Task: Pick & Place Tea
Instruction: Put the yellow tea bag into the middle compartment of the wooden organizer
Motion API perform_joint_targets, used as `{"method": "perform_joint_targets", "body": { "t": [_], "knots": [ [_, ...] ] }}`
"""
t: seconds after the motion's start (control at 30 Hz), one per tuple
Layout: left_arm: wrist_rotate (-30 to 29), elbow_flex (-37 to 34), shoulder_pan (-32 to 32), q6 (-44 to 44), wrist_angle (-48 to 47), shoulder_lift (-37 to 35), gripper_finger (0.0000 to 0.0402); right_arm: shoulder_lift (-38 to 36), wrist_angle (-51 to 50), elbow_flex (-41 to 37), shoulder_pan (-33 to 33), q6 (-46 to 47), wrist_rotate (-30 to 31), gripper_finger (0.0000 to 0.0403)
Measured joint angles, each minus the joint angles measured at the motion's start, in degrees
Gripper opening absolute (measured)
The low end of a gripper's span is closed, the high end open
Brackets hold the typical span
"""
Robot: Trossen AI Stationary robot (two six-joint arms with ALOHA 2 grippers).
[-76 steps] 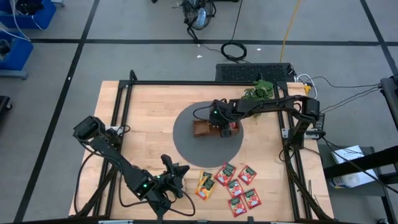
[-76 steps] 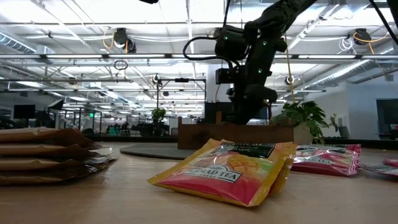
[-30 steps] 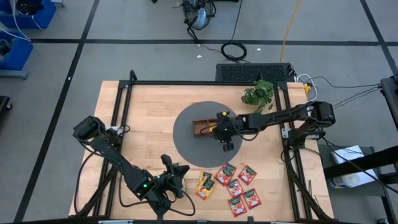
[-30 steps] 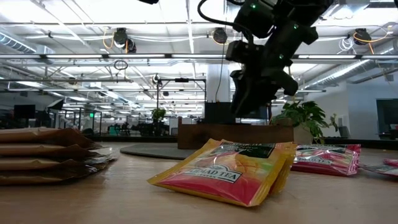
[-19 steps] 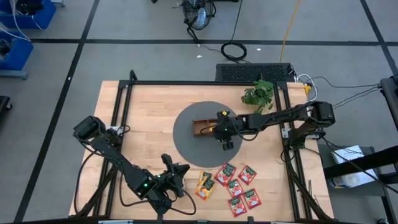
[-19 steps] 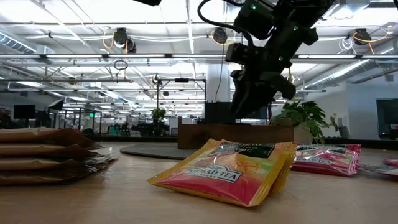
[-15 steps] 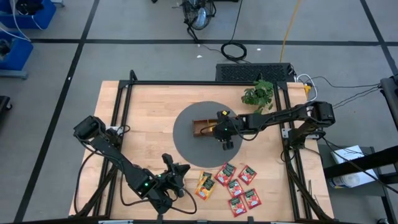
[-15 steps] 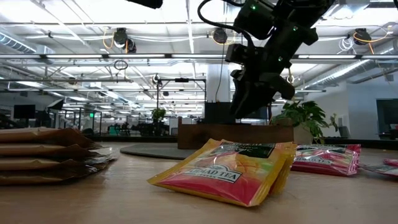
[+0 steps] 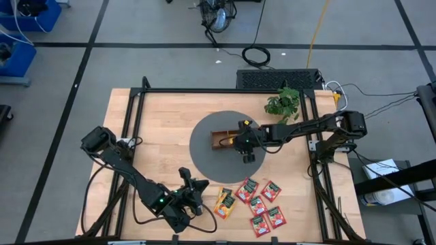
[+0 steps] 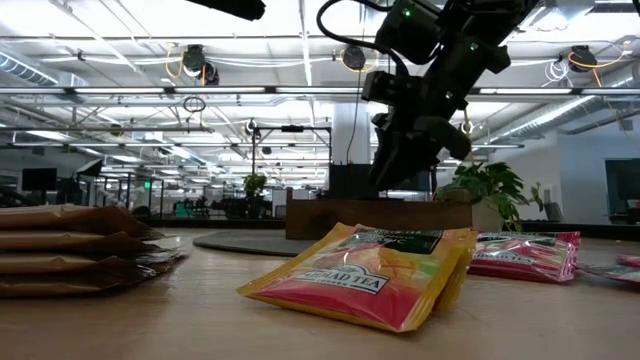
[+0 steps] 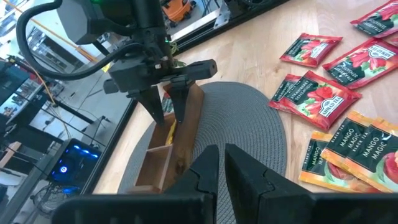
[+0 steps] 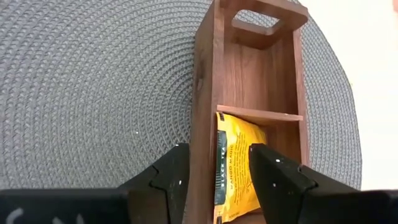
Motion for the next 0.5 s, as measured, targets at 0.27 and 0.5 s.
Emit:
{"method": "perform_joint_targets", "body": {
  "t": [0.27,0.5],
  "knots": [
    [-0.02,0.0,0.0,-0.01,-0.02,0.0,0.0035,0.33,-0.16,-0.02,0.06,0.9,-2.59,0.0153],
    [-0.02,0.0,0.0,0.0,0.0,0.0,0.0035,0.28,0.56,-0.69,-0.04,-0.52,0.47,0.0153]
  ]
}}
